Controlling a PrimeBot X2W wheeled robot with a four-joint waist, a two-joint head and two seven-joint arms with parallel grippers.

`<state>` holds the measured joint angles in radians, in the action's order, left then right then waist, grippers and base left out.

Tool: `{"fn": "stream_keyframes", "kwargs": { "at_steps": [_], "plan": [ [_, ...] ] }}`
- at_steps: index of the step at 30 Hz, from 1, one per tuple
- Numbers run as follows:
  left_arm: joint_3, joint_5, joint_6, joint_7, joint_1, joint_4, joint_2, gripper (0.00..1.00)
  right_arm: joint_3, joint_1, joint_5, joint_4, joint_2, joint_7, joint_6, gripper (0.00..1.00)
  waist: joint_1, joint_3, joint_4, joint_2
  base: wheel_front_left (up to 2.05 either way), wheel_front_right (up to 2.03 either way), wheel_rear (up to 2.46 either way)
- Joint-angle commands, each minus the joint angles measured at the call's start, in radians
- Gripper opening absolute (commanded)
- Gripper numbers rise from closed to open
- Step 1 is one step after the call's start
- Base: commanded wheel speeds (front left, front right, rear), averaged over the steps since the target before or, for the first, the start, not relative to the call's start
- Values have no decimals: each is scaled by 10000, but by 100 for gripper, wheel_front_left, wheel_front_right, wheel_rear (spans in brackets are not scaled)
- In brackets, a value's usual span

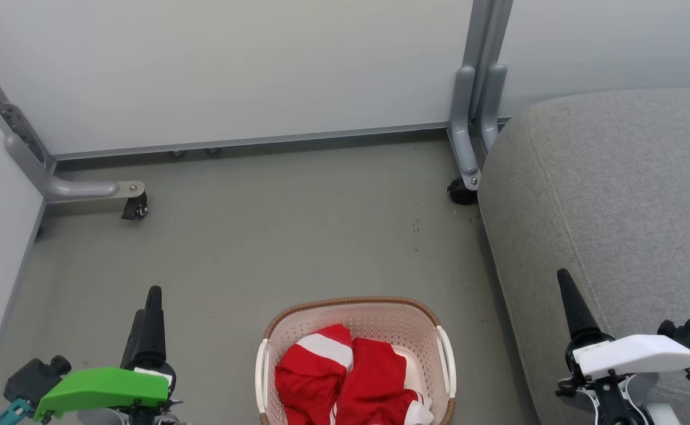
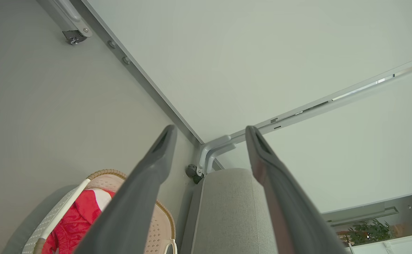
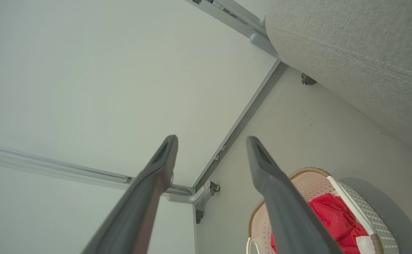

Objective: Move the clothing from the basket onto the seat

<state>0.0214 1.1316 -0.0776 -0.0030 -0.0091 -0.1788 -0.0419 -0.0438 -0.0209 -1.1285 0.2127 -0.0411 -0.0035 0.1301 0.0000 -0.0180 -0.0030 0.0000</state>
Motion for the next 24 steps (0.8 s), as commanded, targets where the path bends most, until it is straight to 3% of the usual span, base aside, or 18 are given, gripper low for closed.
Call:
{"fn": "stream_keyframes", "kwargs": {
  "at_steps": [1,24],
  "plan": [
    [-77,-422,60,-130,-56,251,-49,100,82,-2,436,-232,-45,-119,4,100,0,1,-2,0,0,0,0],
    [-589,-3595,552,-926,99,956,-70,100,524,123,4047,-886,-68,-924,6,100,0,46,2,0,0,0,0]
  ]
}}
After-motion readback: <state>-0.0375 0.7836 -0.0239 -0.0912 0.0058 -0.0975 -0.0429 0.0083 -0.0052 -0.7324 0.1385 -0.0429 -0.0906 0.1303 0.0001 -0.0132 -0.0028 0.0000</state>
